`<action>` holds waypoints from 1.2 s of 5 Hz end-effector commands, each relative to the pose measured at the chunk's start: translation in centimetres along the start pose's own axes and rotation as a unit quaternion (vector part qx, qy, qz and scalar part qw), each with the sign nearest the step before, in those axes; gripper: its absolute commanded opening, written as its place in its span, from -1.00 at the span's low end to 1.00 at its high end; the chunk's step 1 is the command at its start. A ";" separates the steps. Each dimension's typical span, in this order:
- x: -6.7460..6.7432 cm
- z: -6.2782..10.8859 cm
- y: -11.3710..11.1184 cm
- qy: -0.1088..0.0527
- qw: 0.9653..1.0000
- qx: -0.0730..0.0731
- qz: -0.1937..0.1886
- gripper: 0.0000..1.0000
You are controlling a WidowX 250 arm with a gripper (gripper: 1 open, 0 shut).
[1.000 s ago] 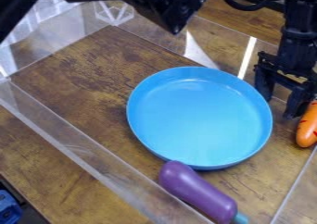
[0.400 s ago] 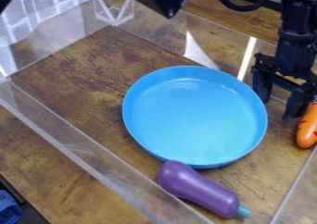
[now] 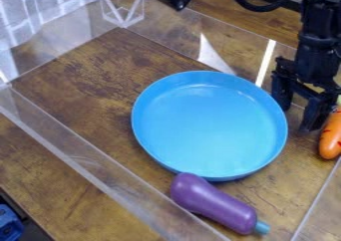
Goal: Remove the carrot from the blue tray and put it on the table
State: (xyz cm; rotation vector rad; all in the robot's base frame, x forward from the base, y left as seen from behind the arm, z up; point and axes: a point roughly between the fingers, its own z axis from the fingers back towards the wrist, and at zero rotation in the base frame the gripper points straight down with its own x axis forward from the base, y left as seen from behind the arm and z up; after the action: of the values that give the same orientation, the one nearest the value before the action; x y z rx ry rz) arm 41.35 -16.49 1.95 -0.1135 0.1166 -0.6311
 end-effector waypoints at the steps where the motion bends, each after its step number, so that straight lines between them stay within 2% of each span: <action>1: -1.2 -1.1 -1.2 0.028 1.000 -0.006 0.012 1.00; 2: -1.2 -0.6 -2.2 0.024 0.999 -0.005 0.030 1.00; 3: -1.0 -0.8 -2.3 0.022 0.999 -0.005 0.043 -1.00; 4: -0.9 -0.8 -2.4 0.020 0.998 -0.006 0.053 -1.00; 6: -0.6 -0.6 -2.2 0.022 1.000 -0.006 0.021 -1.00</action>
State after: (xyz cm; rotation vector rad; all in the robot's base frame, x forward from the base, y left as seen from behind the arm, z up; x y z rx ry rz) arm 40.16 -16.86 1.78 -0.1082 0.1613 -0.5479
